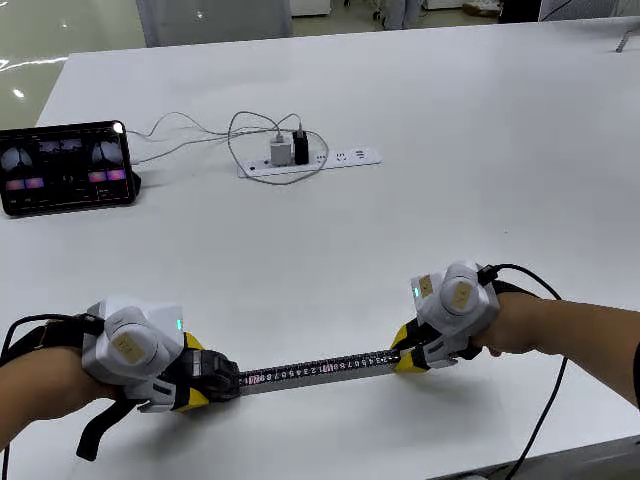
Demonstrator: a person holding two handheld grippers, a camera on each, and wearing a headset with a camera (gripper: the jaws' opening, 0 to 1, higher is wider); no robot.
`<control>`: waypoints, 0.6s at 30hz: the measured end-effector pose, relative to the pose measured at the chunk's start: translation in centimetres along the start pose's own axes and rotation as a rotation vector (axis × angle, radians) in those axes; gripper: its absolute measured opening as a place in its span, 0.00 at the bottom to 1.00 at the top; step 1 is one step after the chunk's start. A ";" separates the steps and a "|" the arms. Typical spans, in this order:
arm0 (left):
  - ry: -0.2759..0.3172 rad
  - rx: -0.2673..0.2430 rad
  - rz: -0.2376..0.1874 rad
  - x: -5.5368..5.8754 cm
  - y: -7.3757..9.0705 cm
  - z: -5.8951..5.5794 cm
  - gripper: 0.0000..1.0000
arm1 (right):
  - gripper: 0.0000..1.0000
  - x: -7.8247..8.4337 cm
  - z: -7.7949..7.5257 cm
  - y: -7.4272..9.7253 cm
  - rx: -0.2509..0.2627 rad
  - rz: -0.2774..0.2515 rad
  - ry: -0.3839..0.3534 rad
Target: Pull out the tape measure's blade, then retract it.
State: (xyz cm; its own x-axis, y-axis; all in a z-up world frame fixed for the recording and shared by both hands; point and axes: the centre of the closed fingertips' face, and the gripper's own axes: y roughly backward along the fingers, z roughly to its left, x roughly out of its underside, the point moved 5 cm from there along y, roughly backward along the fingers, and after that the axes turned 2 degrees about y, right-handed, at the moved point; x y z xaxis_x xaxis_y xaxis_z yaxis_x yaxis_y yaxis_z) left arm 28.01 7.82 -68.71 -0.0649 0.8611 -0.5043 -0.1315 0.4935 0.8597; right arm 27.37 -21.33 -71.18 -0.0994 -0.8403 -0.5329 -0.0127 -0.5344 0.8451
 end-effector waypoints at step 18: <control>0.000 -0.005 0.005 0.1 -0.2 0.2 0.32 | 0.09 0.9 -0.2 0.5 0.006 0.004 -0.013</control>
State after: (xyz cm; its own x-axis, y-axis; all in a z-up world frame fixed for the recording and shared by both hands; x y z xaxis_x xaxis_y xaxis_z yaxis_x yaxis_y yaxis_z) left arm 28.20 7.84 -68.87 -0.0656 0.8635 -0.5002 -0.1358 0.4888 0.8617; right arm 27.44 -22.41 -71.25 -0.1119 -0.8413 -0.5289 -0.0186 -0.5303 0.8476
